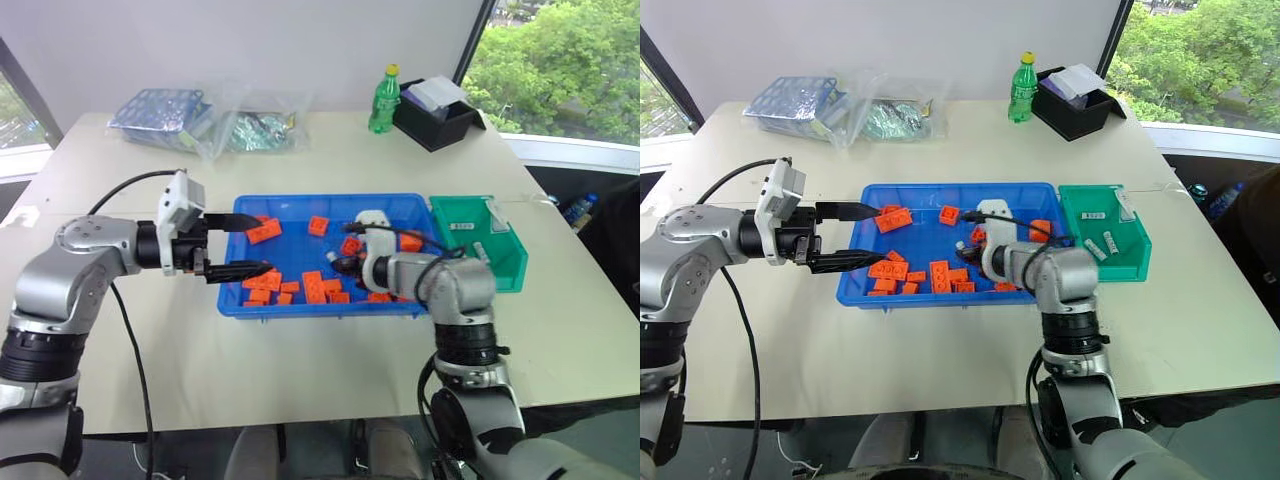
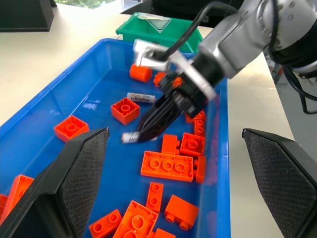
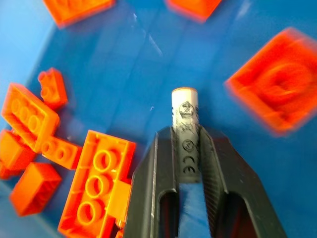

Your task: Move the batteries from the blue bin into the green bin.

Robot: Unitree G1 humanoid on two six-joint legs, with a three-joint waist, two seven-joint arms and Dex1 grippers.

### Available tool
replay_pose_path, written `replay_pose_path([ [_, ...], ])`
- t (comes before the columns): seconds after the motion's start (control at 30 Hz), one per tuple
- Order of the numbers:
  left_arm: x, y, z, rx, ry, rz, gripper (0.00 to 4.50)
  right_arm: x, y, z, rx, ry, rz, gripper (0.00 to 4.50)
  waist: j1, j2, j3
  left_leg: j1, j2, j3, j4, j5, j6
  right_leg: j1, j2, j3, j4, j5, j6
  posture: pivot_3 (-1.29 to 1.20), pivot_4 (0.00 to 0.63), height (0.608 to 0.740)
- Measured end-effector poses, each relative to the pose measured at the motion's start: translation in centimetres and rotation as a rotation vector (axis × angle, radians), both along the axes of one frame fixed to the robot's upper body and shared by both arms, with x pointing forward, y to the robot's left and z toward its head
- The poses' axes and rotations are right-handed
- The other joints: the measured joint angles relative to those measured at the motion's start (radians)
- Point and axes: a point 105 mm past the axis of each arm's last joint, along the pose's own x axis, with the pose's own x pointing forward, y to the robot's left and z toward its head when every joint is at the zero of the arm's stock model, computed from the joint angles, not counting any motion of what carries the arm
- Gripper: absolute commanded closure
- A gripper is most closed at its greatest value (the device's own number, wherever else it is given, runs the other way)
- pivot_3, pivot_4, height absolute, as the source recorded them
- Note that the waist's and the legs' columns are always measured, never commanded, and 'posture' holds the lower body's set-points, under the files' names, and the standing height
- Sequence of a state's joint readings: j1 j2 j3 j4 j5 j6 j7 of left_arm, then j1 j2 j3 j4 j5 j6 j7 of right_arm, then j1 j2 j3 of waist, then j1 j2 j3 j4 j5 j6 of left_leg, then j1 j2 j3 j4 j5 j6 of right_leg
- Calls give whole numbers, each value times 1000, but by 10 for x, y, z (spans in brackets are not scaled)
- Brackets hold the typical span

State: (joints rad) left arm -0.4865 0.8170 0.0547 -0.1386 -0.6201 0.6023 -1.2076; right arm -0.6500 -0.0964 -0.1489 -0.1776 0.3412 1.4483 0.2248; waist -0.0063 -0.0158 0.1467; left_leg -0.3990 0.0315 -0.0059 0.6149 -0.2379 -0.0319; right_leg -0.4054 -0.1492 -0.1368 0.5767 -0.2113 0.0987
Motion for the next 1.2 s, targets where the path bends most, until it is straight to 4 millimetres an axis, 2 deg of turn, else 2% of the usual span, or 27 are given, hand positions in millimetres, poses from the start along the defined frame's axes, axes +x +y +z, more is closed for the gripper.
replay_pose_path([
  [0.07, 2, 0, 0, -8, 3, 10, 0, 5, -37, 41, 5, -109, -93, 4430, 4, 0, 0, -2, 0, 0, 0, 0, 0, -1, 0, 0, -1, 0, 0, 0, 150, 723],
  [0.13, 4, 0, 0, -18, 4, 15, 0, 4, -69, 70, -13, -194, -171, 4430, 10, -1, -1, -1, 0, 0, 0, 0, 0, -1, 0, 0, -1, 0, 0, 0, 150, 723],
  [0.2, 7, 0, 3, -27, -4, 15, 0, -1, -102, 84, -45, -224, -257, 4430, 17, -1, -1, -1, 0, 0, -1, 0, 0, -1, 0, -1, -2, 0, 0, 0, 150, 723],
  [0.27, 10, 0, 6, -42, -9, 19, 0, -9, -137, 88, -75, -224, -347, 4430, 20, -1, -1, -1, 0, 1, -1, 0, 0, 0, 0, -1, -5, 0, 0, 0, 150, 723],
  [0.37, 14, 0, 7, -63, -10, 23, 0, -23, -173, 78, -116, -187, -440, 4430, 18, -2, -1, -3, 0, 2, -1, 0, 0, 3, 0, -1, -9, 0, 0, 0, 150, 723],
  [0.47, 17, -1, 6, -66, -16, 26, 0, -31, -187, 62, -134, -129, -470, 4430, 11, -3, -2, -4, 0, 4, -1, 0, 0, 3, 0, -1, -10, 0, 0, 0, 150, 723],
  [0.5, 17, -1, 5, -65, -20, 25, 0, -33, -189, 53, -132, -99, -473, 3930, 10, -3, -2, -3, 0, 4, -1, 0, 0, 3, 0, -1, -10, 0, 0, 0, 150, 723],
  [0.63, 19, -2, 0, -66, -8, 28, 0, -32, -193, 37, -143, -66, -477, 1938, 11, -2, -2, -4, 1, 3, -1, 0, 0, 3, 0, -1, -10, 0, 0, 0, 150, 723],
  [0.73, 21, 1, -3, -60, -6, 41, 0, -26, -193, 37, -154, -101, -456, 335, 13, -2, -2, -4, 0, 3, 0, 0, 0, 3, 0, -1, -11, 0, 0, 0, 150, 723],
  [0.87, 20, 2, -4, -62, -4, 46, 0, -19, -192, 52, -175, -180, -415, 335, 17, -1, -1, -4, 0, 3, 0, 0, 0, 3, 0, -1, -11, 0, 0, 0, 150, 723],
  [0.93, 19, 5, -10, -63, 12, 55, 0, -15, -171, 68, -150, -241, -321, 335, 15, -1, -1, -4, 1, 3, 0, 0, 0, 3, 0, -1, -11, 0, 0, 0, 150, 723],
  [1.0, 19, 5, -14, -67, 22, 59, 0, -16, -143, 79, -131, -288, -201, 335, 13, -2, -2, -4, 1, 2, -1, 0, 0, 3, 1, -1, -11, 0, 0, 0, 150, 723],
  [1.07, 19, 4, -14, -72, 19, 63, 0, -18, -111, 74, -110, -278, -89, 335, 14, -3, -2, -4, 1, 2, -1, 0, 0, 3, 1, -1, -10, 0, 0, 0, 150, 723],
  [1.13, 19, 3, -14, -82, 13, 62, 0, -19, -86, 56, -120, -222, -14, 335, 17, -3, -2, -4, 1, 2, -1, 0, 0, 3, 0, -1, -10, 0, 0, 0, 150, 723],
  [1.2, 19, 4, -18, -83, 21, 70, 0, -20, -72, 36, -150, -173, 18, 335, 20, -2, -2, -5, 0, 2, 1, 0, 0, 0, 0, -1, -11, 0, 0, 0, 150, 723],
])
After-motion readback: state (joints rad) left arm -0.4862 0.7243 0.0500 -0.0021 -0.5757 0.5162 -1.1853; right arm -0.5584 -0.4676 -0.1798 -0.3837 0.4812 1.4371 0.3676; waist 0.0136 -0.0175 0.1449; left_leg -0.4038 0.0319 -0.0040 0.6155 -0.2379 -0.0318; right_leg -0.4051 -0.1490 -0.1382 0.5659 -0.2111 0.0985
